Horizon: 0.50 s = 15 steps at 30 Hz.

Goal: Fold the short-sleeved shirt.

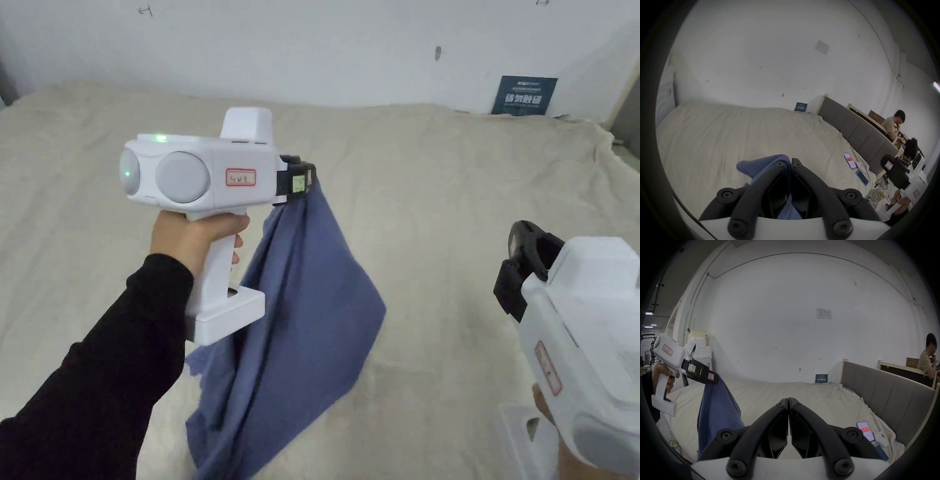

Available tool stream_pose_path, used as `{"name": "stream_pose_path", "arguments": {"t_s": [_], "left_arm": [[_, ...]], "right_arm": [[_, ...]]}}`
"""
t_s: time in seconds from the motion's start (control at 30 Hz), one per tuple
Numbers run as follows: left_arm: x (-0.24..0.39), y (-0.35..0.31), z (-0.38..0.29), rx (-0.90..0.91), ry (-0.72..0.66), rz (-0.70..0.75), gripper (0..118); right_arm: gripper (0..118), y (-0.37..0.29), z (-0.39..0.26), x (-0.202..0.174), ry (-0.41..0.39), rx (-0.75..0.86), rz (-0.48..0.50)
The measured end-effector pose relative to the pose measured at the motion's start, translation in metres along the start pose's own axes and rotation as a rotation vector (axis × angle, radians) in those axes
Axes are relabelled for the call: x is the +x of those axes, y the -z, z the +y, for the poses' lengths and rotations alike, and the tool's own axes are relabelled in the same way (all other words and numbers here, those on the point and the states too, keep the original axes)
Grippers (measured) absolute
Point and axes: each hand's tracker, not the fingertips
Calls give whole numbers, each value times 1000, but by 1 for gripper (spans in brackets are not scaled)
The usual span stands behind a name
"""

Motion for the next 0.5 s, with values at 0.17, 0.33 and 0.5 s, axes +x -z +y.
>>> {"name": "stream_pose_path", "arguments": {"t_s": [0.17, 0.33, 0.5], "left_arm": [[47, 25, 12, -2, 82, -89, 0], [86, 58, -8, -47, 81, -184, 0], [106, 102, -51, -166, 106, -234, 0]], "right_arm": [[0, -14, 6, 22, 0, 16, -61], [0, -20, 3, 39, -2, 13, -104], [0, -23, -3, 50, 3, -3, -128]]}}
